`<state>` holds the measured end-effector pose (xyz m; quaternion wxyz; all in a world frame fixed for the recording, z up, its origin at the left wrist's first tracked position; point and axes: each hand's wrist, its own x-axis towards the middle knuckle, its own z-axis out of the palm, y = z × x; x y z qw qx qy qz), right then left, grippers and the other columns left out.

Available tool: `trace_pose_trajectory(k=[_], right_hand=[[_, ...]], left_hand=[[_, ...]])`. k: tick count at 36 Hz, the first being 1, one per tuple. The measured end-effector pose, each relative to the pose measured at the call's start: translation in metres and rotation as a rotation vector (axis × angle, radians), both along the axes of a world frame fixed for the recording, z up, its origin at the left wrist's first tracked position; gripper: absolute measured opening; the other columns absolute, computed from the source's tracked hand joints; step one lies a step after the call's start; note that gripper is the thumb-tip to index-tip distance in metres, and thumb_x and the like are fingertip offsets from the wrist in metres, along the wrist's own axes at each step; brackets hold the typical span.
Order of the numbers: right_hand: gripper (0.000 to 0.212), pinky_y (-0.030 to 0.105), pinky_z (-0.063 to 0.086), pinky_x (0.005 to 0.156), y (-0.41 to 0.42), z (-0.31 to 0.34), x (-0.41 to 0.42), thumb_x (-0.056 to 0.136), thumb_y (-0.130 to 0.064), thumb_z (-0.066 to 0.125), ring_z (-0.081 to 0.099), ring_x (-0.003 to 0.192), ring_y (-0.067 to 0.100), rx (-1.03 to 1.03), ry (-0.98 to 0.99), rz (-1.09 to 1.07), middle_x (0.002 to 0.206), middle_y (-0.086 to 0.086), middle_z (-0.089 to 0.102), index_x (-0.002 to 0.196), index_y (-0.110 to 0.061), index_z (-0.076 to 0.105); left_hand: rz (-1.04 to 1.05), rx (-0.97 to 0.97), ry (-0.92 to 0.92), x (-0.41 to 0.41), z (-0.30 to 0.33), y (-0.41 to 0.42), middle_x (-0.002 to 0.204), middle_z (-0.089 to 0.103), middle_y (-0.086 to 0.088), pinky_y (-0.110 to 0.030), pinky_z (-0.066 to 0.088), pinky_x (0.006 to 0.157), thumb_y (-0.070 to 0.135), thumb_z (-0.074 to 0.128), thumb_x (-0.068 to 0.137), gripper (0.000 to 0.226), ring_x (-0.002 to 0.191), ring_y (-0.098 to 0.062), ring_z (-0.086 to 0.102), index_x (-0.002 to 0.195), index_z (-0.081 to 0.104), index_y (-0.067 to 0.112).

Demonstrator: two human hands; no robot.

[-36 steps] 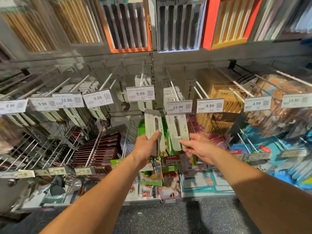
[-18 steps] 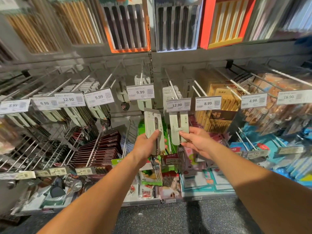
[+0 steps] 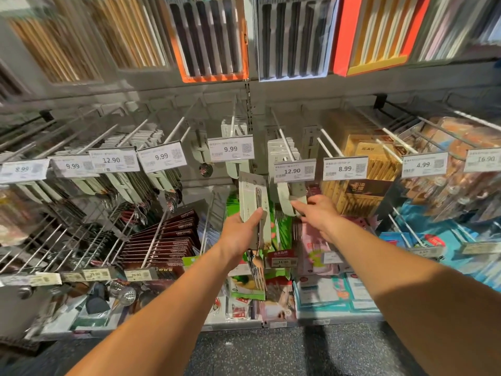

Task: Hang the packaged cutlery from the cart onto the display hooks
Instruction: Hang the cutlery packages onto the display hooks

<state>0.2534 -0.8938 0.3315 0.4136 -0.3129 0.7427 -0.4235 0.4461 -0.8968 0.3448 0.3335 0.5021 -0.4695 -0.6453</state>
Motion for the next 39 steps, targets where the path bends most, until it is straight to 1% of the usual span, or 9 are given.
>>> trace_pose_trajectory(k=[4,10,13,16,19,25,31,35,39], right_hand=[[0.064,0.046,0.055,0.092,-0.018,-0.005,-0.002,0.073,-0.046,0.081,0.067,0.102,0.032,0.085,0.005,-0.056,0.109,0.009,0.069,0.123,-0.012,0.059],[0.04,0.028,0.049,0.094,-0.037,-0.001,0.006,0.081,-0.029,0.08,0.061,0.094,0.02,0.005,-0.016,-0.146,0.093,-0.002,0.063,0.11,-0.007,0.062],[0.054,0.02,0.043,0.088,-0.038,-0.003,0.009,0.078,-0.029,0.083,0.057,0.1,0.017,0.011,0.037,-0.207,0.107,-0.001,0.061,0.118,-0.002,0.057],[0.069,0.033,0.051,0.094,-0.025,-0.005,0.012,0.077,-0.042,0.081,0.062,0.111,0.029,0.144,0.137,-0.19,0.124,0.011,0.064,0.127,-0.001,0.057],[0.046,0.032,0.053,0.076,-0.005,-0.004,0.015,0.09,-0.047,0.066,0.065,0.092,0.023,0.104,-0.092,0.005,0.109,0.011,0.067,0.109,-0.006,0.065],[0.028,0.035,0.05,0.089,0.036,0.0,0.029,0.086,-0.026,0.074,0.062,0.098,0.016,0.046,-0.427,0.258,0.113,0.004,0.069,0.11,-0.015,0.067],[0.03,0.022,0.034,0.055,0.064,0.005,0.022,0.088,-0.013,0.071,0.046,0.065,0.008,-0.023,-0.45,0.129,0.094,0.005,0.058,0.116,-0.01,0.059],[0.025,0.022,0.053,0.057,0.079,0.011,0.01,0.09,-0.009,0.068,0.066,0.068,0.012,-0.041,-0.485,0.133,0.094,0.009,0.066,0.112,-0.01,0.056],[0.018,0.028,0.061,0.072,0.08,0.011,0.005,0.089,-0.006,0.069,0.074,0.087,0.023,-0.1,-0.489,0.08,0.106,0.015,0.067,0.1,-0.013,0.056]], left_hand=[[0.004,-0.005,-0.006,0.001,-0.007,-0.005,0.093,0.077,-0.015,-0.029,0.053,0.052,0.03,0.06,0.098,0.03,0.075,-0.029,0.073,0.11,0.066,0.002],[0.017,-0.003,0.014,0.003,-0.011,-0.01,0.061,0.071,0.002,-0.023,0.047,0.043,0.024,0.057,0.101,0.018,0.046,-0.012,0.063,0.104,0.064,0.008],[0.015,0.004,0.0,0.004,-0.013,-0.011,0.07,0.074,-0.002,-0.023,0.048,0.045,0.026,0.058,0.1,0.022,0.052,-0.015,0.067,0.108,0.064,0.007],[0.036,-0.011,-0.011,0.004,-0.014,-0.008,0.083,0.076,-0.007,-0.03,0.054,0.053,0.028,0.061,0.098,0.024,0.065,-0.021,0.071,0.111,0.067,0.008],[0.072,-0.037,-0.056,0.002,-0.015,-0.003,0.096,0.077,-0.009,-0.028,0.053,0.058,0.031,0.069,0.093,0.027,0.075,-0.021,0.07,0.11,0.07,0.011],[0.102,-0.034,-0.11,-0.003,-0.018,0.014,0.095,0.078,-0.001,-0.046,0.057,0.092,0.039,0.083,0.076,0.037,0.092,-0.023,0.074,0.102,0.075,0.013],[0.158,-0.053,-0.129,-0.008,-0.011,0.034,0.094,0.07,-0.002,-0.022,0.045,0.065,0.045,0.062,0.094,0.035,0.085,-0.016,0.065,0.099,0.066,0.011],[0.204,-0.054,-0.041,0.0,-0.008,0.039,0.092,0.071,-0.016,-0.018,0.045,0.043,0.033,0.05,0.103,0.028,0.077,-0.026,0.064,0.092,0.058,0.008],[0.2,-0.021,-0.002,0.007,-0.007,0.04,0.098,0.07,-0.026,-0.021,0.045,0.038,0.029,0.051,0.103,0.044,0.074,-0.031,0.065,0.121,0.05,-0.012]])
